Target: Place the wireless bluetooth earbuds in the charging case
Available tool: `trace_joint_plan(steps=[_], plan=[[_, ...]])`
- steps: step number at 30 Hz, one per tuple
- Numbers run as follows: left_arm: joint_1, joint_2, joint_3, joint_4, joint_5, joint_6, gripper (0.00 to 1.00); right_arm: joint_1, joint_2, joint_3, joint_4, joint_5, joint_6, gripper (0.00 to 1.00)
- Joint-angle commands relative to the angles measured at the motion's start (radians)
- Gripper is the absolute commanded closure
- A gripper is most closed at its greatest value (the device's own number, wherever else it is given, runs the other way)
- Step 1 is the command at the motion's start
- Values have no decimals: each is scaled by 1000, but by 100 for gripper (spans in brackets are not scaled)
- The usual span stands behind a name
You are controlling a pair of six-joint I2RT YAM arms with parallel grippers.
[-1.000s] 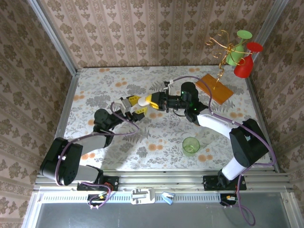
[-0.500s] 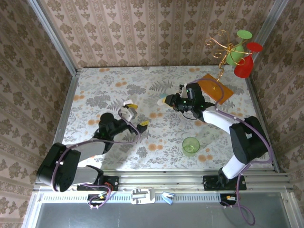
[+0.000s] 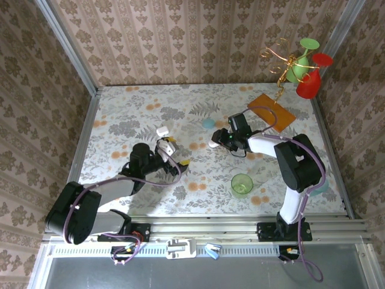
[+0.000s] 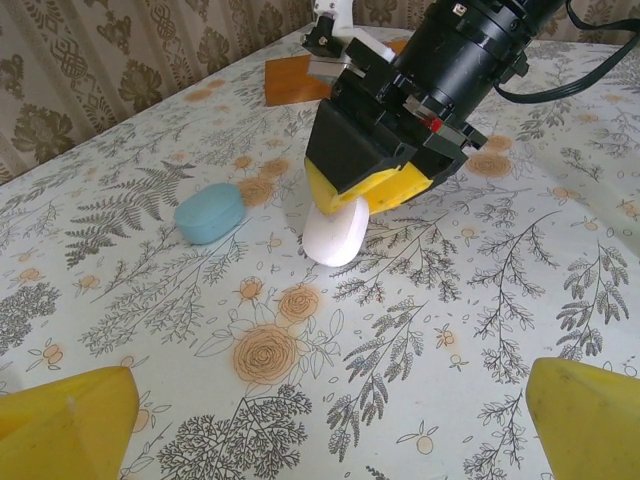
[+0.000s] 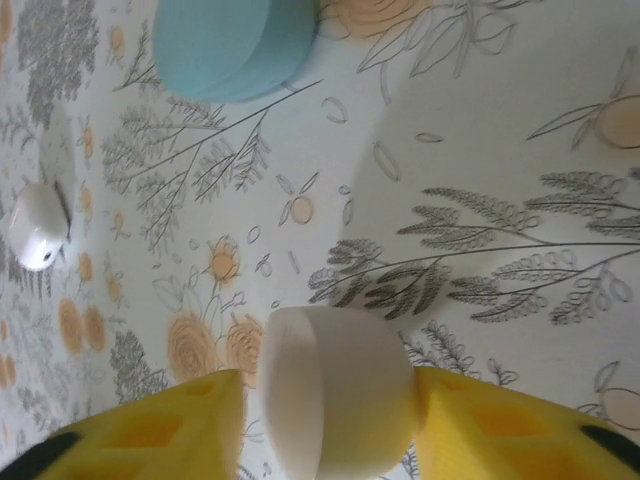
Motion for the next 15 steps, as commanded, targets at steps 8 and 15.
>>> trace_joint_plan(steps=[8, 15], plan=[[97, -127, 32, -78, -347, -87, 0, -15, -255, -5, -184, 328, -257, 2], [235, -225, -22, -113, -635, -33, 0, -30, -561, -204, -74, 627, -519, 0]])
